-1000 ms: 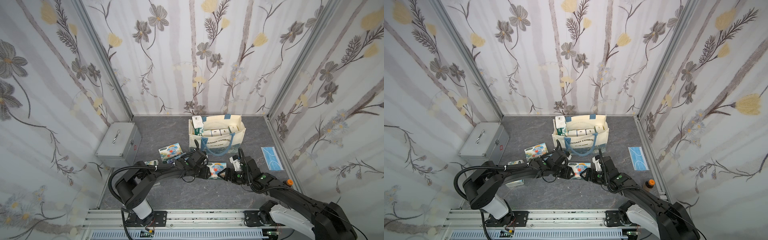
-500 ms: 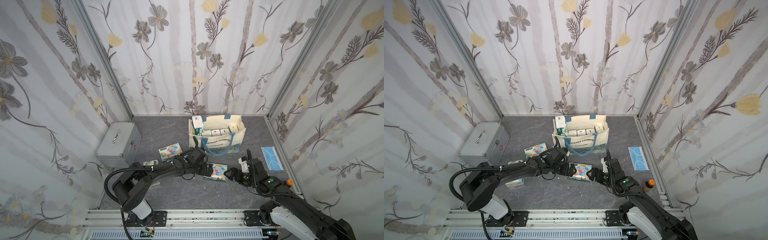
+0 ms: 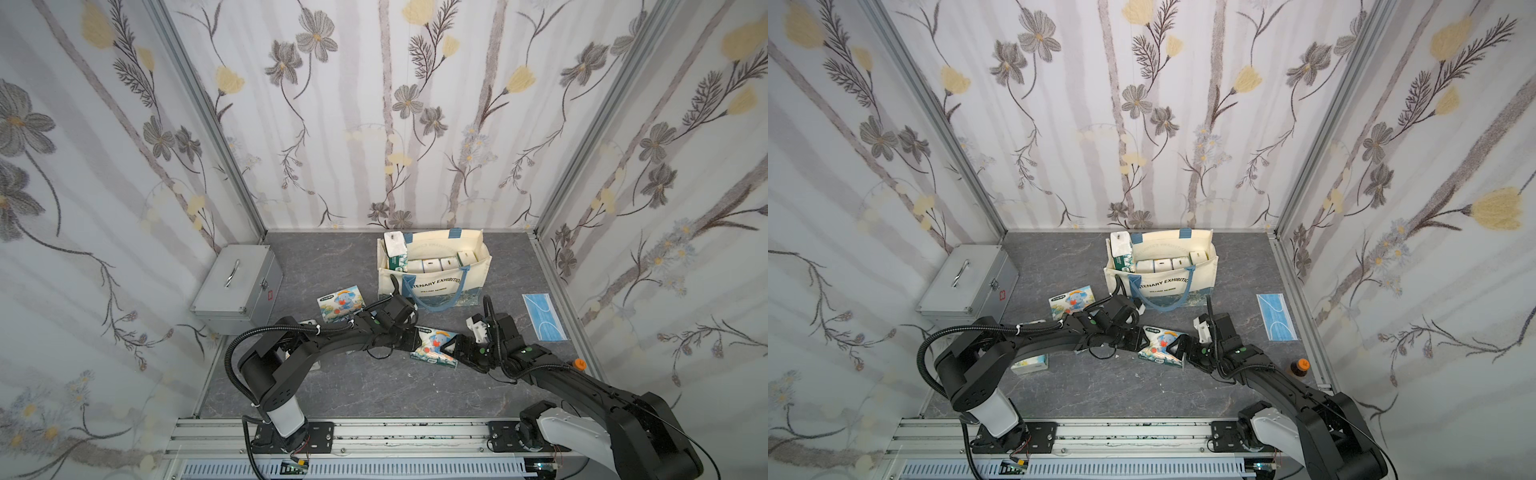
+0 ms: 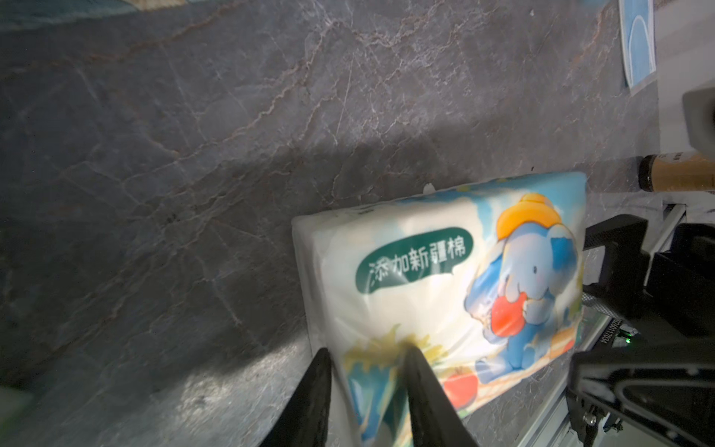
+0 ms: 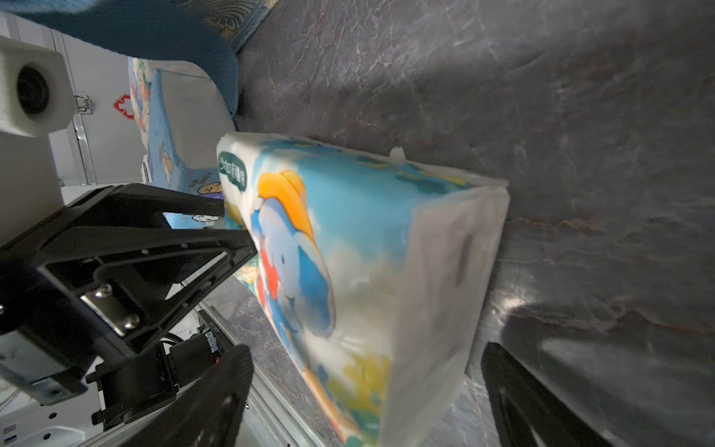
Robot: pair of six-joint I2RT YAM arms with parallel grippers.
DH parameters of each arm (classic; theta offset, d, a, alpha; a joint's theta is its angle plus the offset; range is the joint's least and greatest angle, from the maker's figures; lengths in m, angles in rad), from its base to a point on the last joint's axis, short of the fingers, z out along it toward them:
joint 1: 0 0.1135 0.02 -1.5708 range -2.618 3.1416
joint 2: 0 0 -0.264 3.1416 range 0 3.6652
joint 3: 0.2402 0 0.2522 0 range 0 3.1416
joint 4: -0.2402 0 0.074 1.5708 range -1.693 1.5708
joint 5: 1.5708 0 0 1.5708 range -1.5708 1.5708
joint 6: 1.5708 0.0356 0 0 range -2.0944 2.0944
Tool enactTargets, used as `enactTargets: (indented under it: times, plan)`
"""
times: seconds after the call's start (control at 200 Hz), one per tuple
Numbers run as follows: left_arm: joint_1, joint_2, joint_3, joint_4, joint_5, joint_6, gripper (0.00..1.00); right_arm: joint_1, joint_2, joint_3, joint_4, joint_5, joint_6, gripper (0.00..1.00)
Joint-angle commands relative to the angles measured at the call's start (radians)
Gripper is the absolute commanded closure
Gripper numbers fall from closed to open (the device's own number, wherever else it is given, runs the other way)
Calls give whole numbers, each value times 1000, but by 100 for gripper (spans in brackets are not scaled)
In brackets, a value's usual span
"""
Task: Put tissues into the canvas bag
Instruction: Pick up the pack of facial tissues from the center of the board.
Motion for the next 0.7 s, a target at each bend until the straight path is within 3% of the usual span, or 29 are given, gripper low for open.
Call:
enactTargets:
  times: [0.0,0.38,0.695]
  plan:
    - [4,8,-26,-15,-2,-8,66,-6,9,-7,57,-32,4,7]
    - [51,13,-106,17,3,-1,67,-24,32,-59,132,-53,33,7]
    - [53,-5,-124,-8,-1,6,68,-23,187,-76,421,-157,129,11]
